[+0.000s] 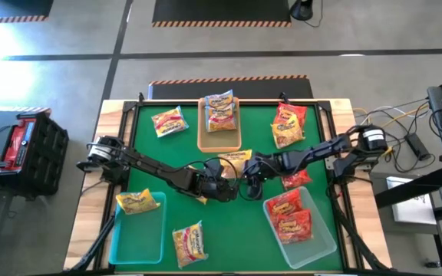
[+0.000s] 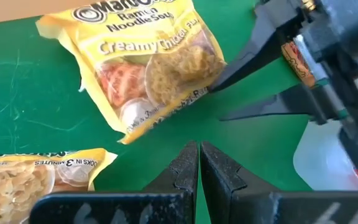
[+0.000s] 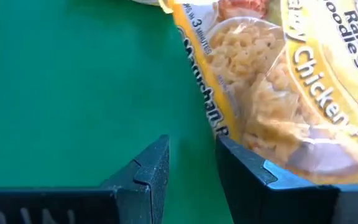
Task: Sort Maruchan noodles
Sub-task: Put the yellow noddle pack into the blue bin
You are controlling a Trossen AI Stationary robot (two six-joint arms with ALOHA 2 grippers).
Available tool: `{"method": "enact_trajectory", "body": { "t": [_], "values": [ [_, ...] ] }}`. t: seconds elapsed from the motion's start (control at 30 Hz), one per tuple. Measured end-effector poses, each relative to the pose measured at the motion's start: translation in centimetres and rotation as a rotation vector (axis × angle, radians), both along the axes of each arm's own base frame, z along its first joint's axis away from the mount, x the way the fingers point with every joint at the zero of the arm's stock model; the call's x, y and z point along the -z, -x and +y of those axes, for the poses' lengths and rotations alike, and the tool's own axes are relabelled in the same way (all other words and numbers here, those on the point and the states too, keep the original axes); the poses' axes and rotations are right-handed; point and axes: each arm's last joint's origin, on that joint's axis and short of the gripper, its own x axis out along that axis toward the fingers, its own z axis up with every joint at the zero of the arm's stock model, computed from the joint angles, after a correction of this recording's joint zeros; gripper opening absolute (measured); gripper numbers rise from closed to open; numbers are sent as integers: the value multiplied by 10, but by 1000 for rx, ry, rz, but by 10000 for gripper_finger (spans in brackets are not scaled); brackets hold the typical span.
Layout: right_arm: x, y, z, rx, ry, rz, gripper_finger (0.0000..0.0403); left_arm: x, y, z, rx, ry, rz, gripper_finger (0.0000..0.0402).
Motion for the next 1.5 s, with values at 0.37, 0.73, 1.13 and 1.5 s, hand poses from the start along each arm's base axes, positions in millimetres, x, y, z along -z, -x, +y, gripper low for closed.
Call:
{"method": "enact_trajectory", "body": {
  "t": [0.37,0.73,1.13,1.5],
  "values": [
    [-51,27,-6,-22,173,7,118,19,-8,13,-74,-16,-10,0],
    [-69,36,-19,92,311,-27,118,49,-21,30,-115,22,31,0],
    [-72,34,-31,201,232,-39,120,75,-16,23,-129,93,129,0],
    [-51,24,-83,209,-244,-5,185,84,-8,24,-111,134,179,0]
  ]
}}
